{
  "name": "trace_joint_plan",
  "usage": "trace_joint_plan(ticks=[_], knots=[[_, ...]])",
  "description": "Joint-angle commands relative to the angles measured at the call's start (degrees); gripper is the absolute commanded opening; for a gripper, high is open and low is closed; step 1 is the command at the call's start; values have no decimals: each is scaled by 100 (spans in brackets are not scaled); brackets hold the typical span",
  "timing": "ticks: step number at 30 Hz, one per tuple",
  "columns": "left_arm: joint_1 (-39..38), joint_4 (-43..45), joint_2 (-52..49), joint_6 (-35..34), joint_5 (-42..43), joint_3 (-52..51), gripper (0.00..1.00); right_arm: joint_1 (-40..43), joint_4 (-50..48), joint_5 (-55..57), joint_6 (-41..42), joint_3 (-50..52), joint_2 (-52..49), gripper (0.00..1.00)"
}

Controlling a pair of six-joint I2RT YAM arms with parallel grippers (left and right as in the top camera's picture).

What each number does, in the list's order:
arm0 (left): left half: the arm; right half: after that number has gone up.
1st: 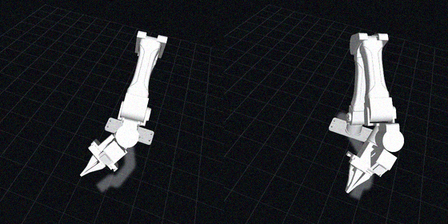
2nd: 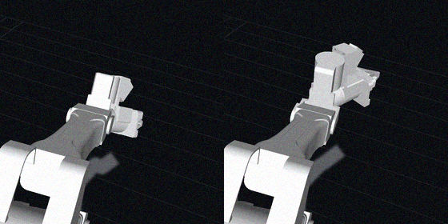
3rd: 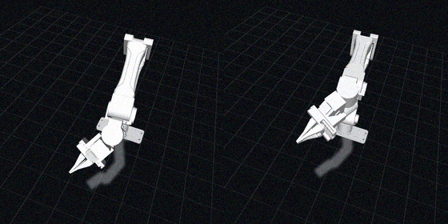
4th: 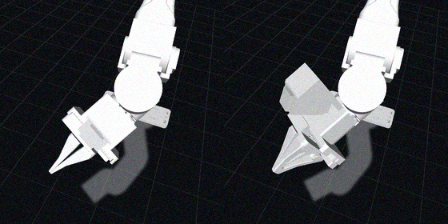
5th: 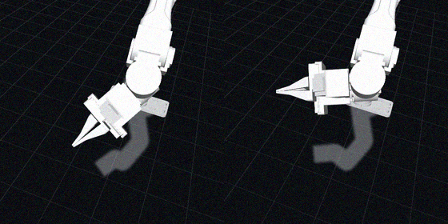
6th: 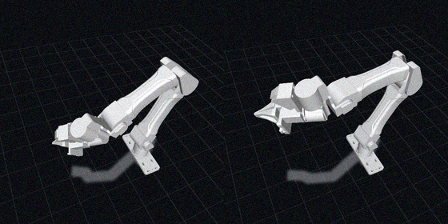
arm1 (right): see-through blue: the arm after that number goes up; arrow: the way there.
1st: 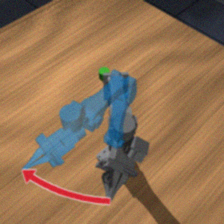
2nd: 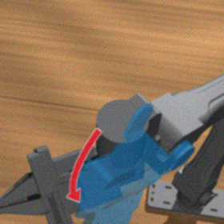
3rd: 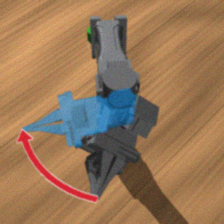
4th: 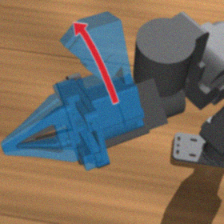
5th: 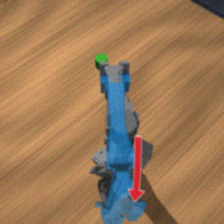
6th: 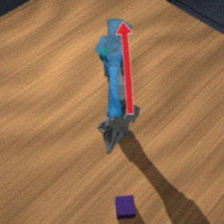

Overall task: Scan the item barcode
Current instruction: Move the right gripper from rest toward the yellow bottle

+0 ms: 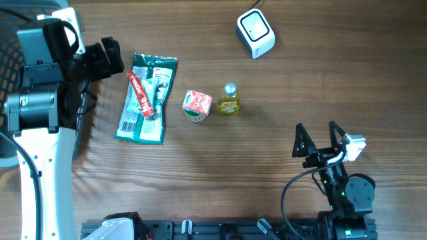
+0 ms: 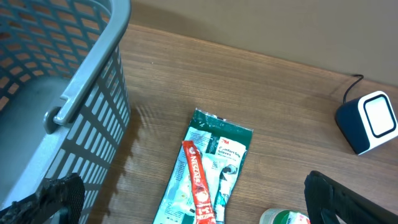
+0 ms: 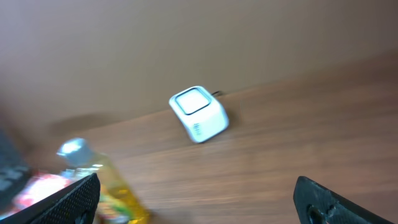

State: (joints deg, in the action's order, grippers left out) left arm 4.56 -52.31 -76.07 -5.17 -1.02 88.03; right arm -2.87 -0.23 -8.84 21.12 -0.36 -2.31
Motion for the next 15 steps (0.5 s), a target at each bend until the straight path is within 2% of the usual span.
trace_joint_plan(ticks=[1,5,8,11,15], knots=[[22,11,-15,46,-37,48,100,22,66,-807,911,-98,20,100],[22,11,-15,46,-35,48,100,22,927,-782,1045,-942,-44,100],[22,11,-15,46,-37,48,100,22,1744,-599,949,-2216,-511,100],[22,11,-15,46,-37,48,100,22,2815,-625,667,-3926,-1506,100],[22,11,-15,44,-37,48,100,22,5125,-623,271,-6636,-3423,100]])
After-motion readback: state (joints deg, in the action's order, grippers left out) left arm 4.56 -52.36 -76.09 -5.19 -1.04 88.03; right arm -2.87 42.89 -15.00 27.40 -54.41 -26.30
